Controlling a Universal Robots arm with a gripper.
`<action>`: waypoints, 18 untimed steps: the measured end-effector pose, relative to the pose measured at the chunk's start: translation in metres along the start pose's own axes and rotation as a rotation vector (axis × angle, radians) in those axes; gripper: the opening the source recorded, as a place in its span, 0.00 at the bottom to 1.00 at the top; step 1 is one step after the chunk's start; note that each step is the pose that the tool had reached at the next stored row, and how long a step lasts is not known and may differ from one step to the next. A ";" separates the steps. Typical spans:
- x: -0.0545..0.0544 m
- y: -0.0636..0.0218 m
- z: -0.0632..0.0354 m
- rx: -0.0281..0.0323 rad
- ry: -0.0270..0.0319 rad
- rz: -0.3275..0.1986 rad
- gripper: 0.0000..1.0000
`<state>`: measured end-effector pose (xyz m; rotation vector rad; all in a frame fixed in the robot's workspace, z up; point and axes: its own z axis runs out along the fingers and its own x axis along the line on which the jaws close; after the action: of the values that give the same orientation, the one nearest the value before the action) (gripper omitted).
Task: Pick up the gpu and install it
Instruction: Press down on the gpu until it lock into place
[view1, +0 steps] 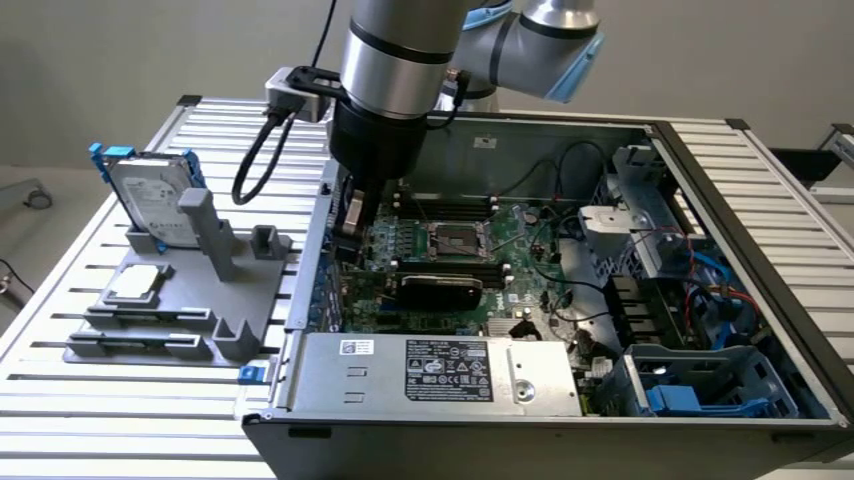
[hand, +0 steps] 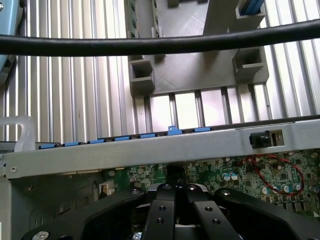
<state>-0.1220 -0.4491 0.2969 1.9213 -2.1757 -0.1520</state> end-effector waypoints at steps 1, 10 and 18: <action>0.000 0.0000 0.0001 -0.0001 -0.0002 0.001 0.11; 0.000 -0.0007 -0.0043 -0.0010 0.0001 0.008 0.11; 0.004 -0.0021 -0.0026 -0.0002 0.0068 0.010 0.11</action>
<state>-0.1198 -0.4532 0.2994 1.9077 -2.1807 -0.1437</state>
